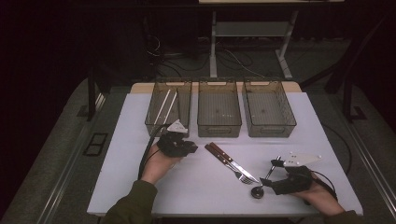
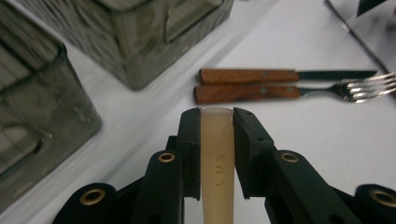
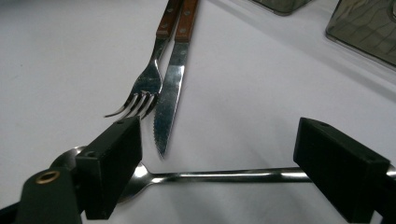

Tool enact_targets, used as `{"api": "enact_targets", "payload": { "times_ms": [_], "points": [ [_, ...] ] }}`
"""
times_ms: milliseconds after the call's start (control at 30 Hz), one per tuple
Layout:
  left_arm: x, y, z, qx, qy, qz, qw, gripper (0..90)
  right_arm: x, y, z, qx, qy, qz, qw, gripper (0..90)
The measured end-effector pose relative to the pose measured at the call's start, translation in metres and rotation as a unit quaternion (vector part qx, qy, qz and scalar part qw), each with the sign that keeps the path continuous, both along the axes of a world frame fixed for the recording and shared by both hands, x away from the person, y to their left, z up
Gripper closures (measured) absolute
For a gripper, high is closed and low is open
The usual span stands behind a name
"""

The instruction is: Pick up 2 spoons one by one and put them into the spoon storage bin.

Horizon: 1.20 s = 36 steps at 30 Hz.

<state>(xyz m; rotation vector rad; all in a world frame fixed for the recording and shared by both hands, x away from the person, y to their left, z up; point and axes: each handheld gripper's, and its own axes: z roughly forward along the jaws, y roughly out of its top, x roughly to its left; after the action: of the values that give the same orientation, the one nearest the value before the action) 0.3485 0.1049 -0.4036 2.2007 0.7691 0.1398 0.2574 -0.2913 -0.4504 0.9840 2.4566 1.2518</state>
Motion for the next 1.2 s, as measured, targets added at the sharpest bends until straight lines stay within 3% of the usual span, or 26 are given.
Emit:
{"api": "enact_targets", "payload": {
  "times_ms": [700, 933, 1200],
  "points": [
    [0.032, -0.027, 0.033, -0.052, -0.024, -0.001, 0.9983, 72.9, 0.0, 0.006, -0.002, 0.005, 0.0, 0.003, 1.0, 15.2],
    [0.048, -0.04, 0.047, -0.061, -0.029, -0.005, 0.9977, 72.8, 0.0, 0.006, -0.002, 0.005, 0.0, 0.002, 1.0, 15.2],
    [0.069, -0.054, 0.055, -0.05, -0.035, -0.002, 0.9982, 72.8, 0.0, 0.005, 0.0, 0.01, 0.0, 0.002, 0.9999, 15.2]
  ]
}}
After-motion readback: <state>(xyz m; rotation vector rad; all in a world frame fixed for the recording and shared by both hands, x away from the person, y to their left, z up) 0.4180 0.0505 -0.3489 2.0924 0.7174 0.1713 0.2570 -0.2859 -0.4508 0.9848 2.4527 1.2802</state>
